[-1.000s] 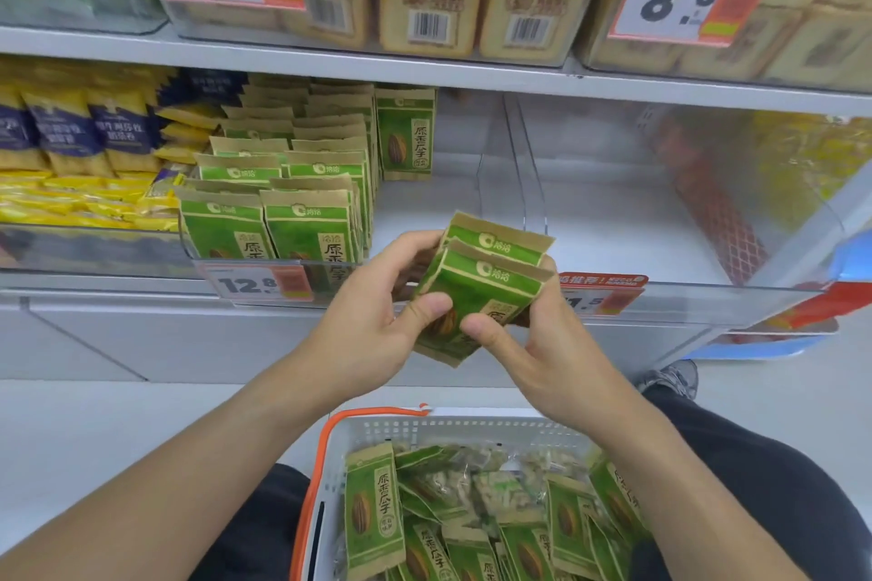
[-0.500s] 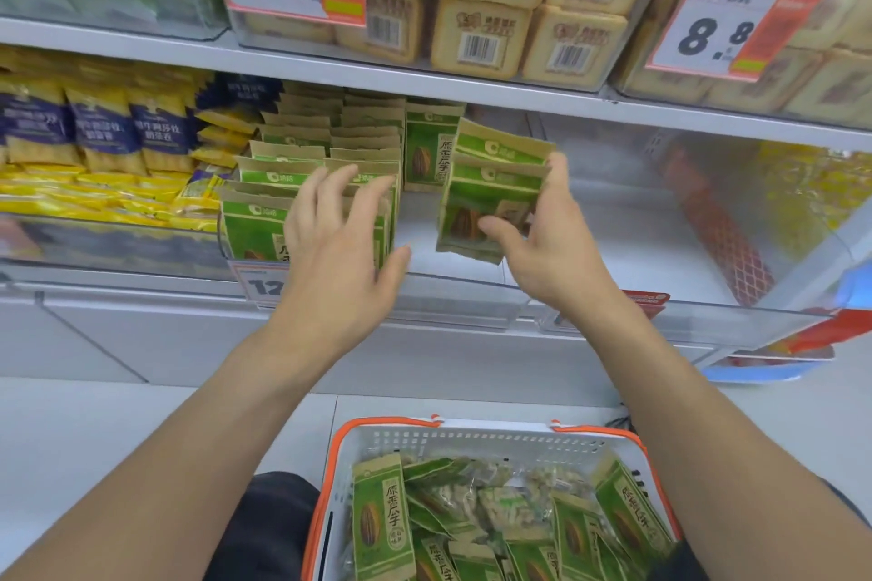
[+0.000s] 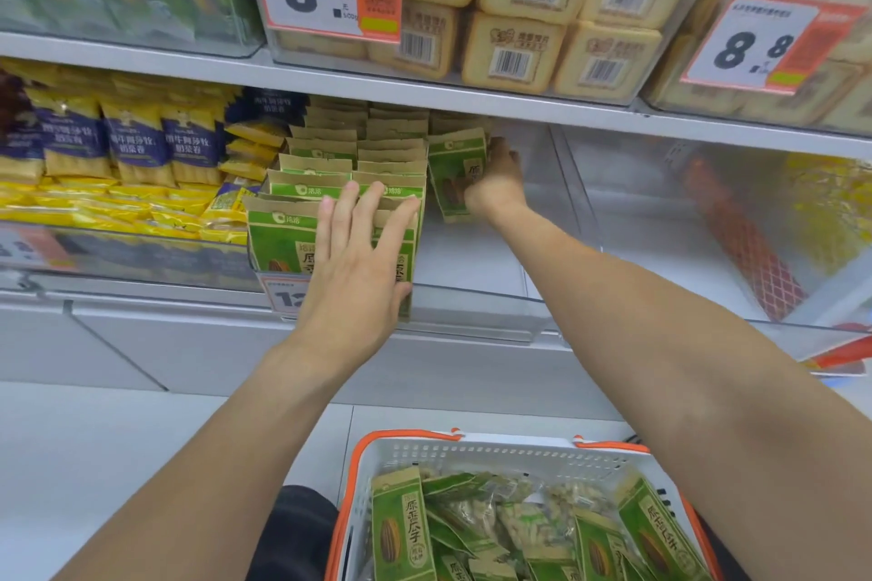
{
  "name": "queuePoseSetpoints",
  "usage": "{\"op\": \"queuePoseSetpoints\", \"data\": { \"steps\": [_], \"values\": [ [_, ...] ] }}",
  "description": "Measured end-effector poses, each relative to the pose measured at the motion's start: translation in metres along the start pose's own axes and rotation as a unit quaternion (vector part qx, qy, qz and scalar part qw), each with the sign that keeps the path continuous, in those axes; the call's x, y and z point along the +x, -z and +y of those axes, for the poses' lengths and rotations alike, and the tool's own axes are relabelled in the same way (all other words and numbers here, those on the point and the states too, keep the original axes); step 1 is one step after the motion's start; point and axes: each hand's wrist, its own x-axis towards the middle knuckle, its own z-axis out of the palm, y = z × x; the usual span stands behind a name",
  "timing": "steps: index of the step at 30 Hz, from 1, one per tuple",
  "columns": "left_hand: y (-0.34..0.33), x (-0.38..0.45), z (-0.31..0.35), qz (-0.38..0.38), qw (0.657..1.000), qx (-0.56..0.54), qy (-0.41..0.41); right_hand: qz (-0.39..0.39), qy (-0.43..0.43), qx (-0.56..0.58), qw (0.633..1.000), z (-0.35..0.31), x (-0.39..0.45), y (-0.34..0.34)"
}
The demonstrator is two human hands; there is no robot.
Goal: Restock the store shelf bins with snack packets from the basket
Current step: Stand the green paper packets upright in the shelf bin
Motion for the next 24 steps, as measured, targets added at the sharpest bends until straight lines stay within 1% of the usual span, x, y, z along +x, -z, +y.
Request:
{"op": "queuePoseSetpoints", "data": {
  "steps": [1,3,5,7,12,16,19,21,24],
  "values": [
    [-0.001,0.0,-0.001,-0.001,1.0,0.003,-0.003,0.001,-0.014,-0.02,1.0,0.001,0.003,-0.003],
    [-0.001,0.0,-0.001,0.003,1.0,0.007,-0.002,-0.009,-0.029,-0.003,1.0,0.008,0.012,-0.01],
    [-0.002,0.0,-0.001,0.007,1.0,0.006,0.0,-0.002,-0.02,0.014,1.0,0.011,0.012,-0.015],
    [-0.002,0.0,0.0,0.009,1.0,0.006,-0.001,0.009,-0.002,0.0,1.0,0.013,0.008,-0.016],
    [-0.004,-0.001,-0.002,0.015,1.0,-0.001,-0.006,-0.032,0.016,-0.033,0.999,0.018,0.009,-0.01],
    [-0.004,-0.001,-0.002,0.017,1.0,-0.006,-0.002,-0.018,0.018,-0.04,0.999,0.015,0.011,-0.002],
    [-0.004,0.0,0.0,0.017,1.0,-0.004,0.0,-0.001,0.039,-0.055,0.998,0.012,0.007,0.0],
    [-0.004,0.0,0.001,0.016,1.0,-0.003,0.004,-0.006,0.057,-0.083,0.995,0.01,0.004,0.0],
    [-0.004,0.0,0.001,0.012,1.0,-0.002,0.007,-0.021,0.06,-0.103,0.993,0.007,0.006,0.001]
  ]
}}
